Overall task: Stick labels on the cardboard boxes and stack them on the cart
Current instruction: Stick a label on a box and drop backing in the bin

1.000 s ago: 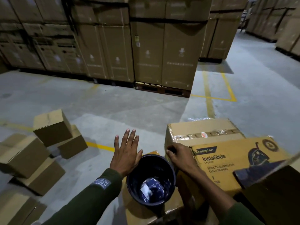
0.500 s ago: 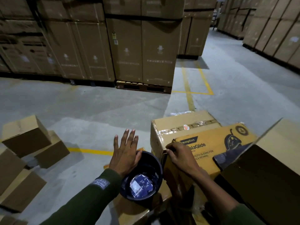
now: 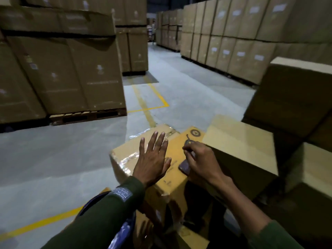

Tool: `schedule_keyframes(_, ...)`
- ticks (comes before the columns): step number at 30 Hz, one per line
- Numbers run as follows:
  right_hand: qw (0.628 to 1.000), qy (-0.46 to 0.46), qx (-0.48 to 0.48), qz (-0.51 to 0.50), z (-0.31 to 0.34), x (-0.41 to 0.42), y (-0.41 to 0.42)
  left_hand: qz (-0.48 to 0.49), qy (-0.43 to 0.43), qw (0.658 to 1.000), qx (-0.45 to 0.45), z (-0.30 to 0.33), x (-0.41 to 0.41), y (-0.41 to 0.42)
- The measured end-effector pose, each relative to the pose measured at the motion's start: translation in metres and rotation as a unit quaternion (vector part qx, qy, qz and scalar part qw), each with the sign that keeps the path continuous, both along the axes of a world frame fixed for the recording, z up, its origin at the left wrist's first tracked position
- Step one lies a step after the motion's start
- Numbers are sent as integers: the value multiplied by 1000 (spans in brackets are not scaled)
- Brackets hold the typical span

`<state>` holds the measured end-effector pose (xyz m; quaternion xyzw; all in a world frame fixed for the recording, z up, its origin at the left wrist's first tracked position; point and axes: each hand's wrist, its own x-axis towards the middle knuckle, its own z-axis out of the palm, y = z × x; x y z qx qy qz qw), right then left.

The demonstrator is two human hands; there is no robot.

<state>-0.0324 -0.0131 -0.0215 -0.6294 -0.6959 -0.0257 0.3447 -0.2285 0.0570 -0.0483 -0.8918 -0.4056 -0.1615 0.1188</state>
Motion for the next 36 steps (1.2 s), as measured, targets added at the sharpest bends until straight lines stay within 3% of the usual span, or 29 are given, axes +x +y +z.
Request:
schedule_keyframes(8,990,-28,23,-136,21,84,-42,-116,45,992,9,20,99,4)
schedule_keyframes(17,956,-60,-143,-250,-8,145,-97,-205,107,970,-68,13,173,34)
schedule_keyframes(29,897,-126,-199,-375,-18,167,-95,-330,53,940,-71,-2,227,55)
schedule_keyframes(36,890,-109,-207,-391,-14,184,-105,-351,34,933,-64,-1,254,44)
